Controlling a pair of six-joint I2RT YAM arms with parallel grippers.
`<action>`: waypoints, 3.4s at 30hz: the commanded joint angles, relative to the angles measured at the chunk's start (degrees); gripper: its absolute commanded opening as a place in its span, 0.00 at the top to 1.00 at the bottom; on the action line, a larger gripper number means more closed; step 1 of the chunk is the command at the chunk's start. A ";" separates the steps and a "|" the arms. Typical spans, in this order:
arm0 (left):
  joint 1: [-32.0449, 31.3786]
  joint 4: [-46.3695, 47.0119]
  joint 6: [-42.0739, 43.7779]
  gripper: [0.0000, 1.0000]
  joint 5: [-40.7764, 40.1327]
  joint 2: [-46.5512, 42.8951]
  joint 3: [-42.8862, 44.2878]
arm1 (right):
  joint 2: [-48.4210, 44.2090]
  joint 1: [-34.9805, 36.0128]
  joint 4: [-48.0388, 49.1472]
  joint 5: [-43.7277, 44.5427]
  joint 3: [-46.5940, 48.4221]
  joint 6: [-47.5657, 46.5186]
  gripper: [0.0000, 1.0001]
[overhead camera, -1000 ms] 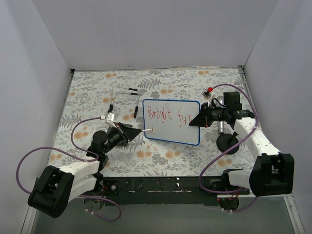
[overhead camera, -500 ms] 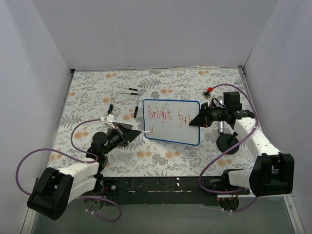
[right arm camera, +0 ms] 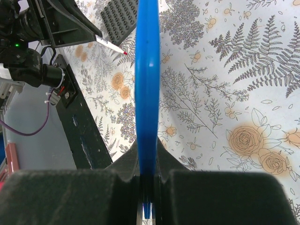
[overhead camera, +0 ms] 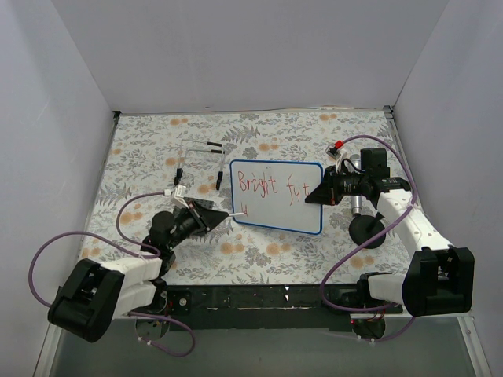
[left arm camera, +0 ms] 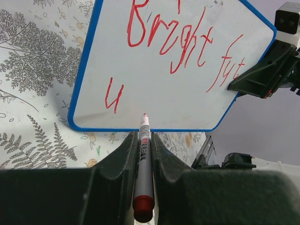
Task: Write a sentence on the whiteboard
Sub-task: Write with the whiteboard marker without the cap on the whiteboard.
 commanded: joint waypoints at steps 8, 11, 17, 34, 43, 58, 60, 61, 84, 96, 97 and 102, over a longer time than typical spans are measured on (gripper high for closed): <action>0.23 5.67 2.18 1.00 1.39 9.18 5.61 | -0.95 -0.39 2.28 -2.92 -0.23 -1.02 0.99; 0.31 6.73 2.10 1.00 1.48 11.04 6.67 | -1.04 -0.30 2.28 -2.74 -0.32 -1.02 0.99; 0.31 5.68 3.06 1.00 0.33 13.32 8.78 | -1.13 -0.39 2.28 -2.74 -0.32 -1.11 0.99; 0.31 2.78 5.26 1.00 0.07 15.08 8.43 | -1.22 -0.39 2.20 -2.65 -0.23 -1.02 0.99; 0.31 1.73 5.26 1.00 0.33 15.35 6.67 | -1.30 -0.30 2.20 -2.83 -0.23 -0.93 0.99; 0.05 0.84 5.09 1.00 1.74 16.93 5.88 | -1.22 -0.30 2.20 -2.83 -0.23 -0.84 0.99; -0.04 1.11 4.82 1.00 1.65 16.58 6.14 | -1.22 -0.30 2.20 -2.74 -0.23 -0.84 0.99; 0.05 0.85 4.73 1.00 1.48 16.41 6.40 | -1.13 -0.39 2.20 -2.74 -0.23 -0.84 0.99; 0.05 -0.91 5.00 1.00 0.86 16.31 12.82 | -1.39 -0.48 2.11 -2.65 -0.23 -0.93 0.99; 0.14 0.75 4.03 1.00 4.29 15.97 12.74 | -1.39 -0.39 2.20 -2.65 -0.23 -0.84 0.99; 0.05 0.85 3.77 1.00 4.38 15.70 12.39 | -1.48 -0.39 2.20 -2.57 -0.32 -0.93 0.99; 0.14 1.28 3.06 1.00 3.41 14.21 11.68 | -1.39 -0.48 2.20 -2.56 -0.23 -0.84 0.99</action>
